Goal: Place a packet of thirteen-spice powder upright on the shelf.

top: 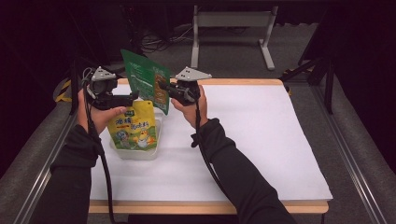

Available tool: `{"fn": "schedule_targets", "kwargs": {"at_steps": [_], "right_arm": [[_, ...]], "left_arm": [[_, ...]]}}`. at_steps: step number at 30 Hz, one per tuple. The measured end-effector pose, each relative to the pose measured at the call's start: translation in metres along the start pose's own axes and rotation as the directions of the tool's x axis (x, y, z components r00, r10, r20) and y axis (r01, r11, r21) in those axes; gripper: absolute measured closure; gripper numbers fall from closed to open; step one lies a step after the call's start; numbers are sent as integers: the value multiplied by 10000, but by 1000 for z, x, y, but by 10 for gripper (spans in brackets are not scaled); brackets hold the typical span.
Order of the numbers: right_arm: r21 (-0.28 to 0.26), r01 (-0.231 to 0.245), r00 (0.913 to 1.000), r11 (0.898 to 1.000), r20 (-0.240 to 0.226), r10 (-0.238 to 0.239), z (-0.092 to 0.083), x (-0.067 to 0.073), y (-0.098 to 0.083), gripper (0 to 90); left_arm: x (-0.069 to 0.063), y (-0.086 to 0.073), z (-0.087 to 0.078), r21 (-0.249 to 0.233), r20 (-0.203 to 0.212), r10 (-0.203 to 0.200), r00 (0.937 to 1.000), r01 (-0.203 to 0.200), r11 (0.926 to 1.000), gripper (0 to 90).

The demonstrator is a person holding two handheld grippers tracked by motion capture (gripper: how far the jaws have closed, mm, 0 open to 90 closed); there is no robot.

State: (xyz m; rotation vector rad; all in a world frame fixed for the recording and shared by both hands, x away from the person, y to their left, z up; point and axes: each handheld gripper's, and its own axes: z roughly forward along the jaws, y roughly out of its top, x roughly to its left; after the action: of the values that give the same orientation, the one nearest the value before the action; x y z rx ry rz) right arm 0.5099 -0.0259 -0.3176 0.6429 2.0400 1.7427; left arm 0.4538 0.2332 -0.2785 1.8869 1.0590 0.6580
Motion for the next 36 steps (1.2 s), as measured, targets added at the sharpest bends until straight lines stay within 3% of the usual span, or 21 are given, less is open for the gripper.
{"fn": "schedule_targets", "kwargs": {"at_steps": [2,3,5,7,12,14,17,20,21,23,25,27,30,32,33,34,36], "right_arm": [[81,17,10000,10000,45,-17,5,0,-2,900],[106,49,9999,9999,-88,-48,8,1,-3,900],[201,138,9999,9997,-80,-136,13,4,-4,900],[273,191,9997,9994,-131,-187,17,5,-5,900],[443,408,9989,9982,-233,-398,22,3,-5,900],[498,432,9988,9978,-230,-421,24,3,-4,900],[520,500,9984,9974,-282,-486,28,4,-3,900],[528,453,9985,9976,-323,-436,32,6,-2,900],[605,502,9983,9969,-316,-483,33,8,-2,900],[577,416,9984,9975,-398,-394,35,8,-3,900],[567,405,9985,9976,-401,-382,36,8,-3,900],[570,217,9984,9981,-534,-186,38,10,-2,900],[630,435,9972,9971,-641,-395,41,13,0,900],[672,391,9973,9970,-642,-348,42,14,-2,900],[693,306,9977,9971,-628,-263,44,13,-5,900],[673,220,9976,9975,-677,-174,45,11,-7,900],[737,27,9979,9973,-641,20,47,8,-12,900]], "left_arm": [[-2,-3,-7,-425,-164,311,9994,-317,9986,125],[-2,-4,-11,-728,-47,287,9996,-290,9969,124],[-6,-6,-20,-1373,196,320,9993,-290,9901,123],[-13,-8,-30,-1781,259,734,9970,-676,9817,121],[-39,-21,-49,-2379,432,1768,9833,-1618,9577,122],[-49,-27,-57,-2606,552,2161,9748,-1948,9456,120],[-59,-33,-66,-2827,708,2417,9678,-2129,9353,125],[-65,-37,-71,-2868,862,2566,9627,-2227,9317,128],[-74,-46,-73,-2807,1101,2826,9529,-2430,9285,127],[-78,-50,-73,-2737,1142,2908,9500,-2513,9284,127],[-87,-63,-71,-2558,1250,3160,9405,-2772,9261,127],[-95,-74,-70,-2356,1471,3242,9345,-2853,9290,128],[-102,-90,-68,-2295,1687,3284,9294,-2870,9301,128],[-107,-104,-65,-2029,2096,3150,9257,-2739,9401,127],[-108,-110,-63,-1912,2148,3228,9218,-2844,9394,126],[-110,-117,-60,-1733,2250,3130,9227,-2782,9448,126],[-113,-130,-56,-1427,2410,3114,9192,-2838,9482,126]]}}
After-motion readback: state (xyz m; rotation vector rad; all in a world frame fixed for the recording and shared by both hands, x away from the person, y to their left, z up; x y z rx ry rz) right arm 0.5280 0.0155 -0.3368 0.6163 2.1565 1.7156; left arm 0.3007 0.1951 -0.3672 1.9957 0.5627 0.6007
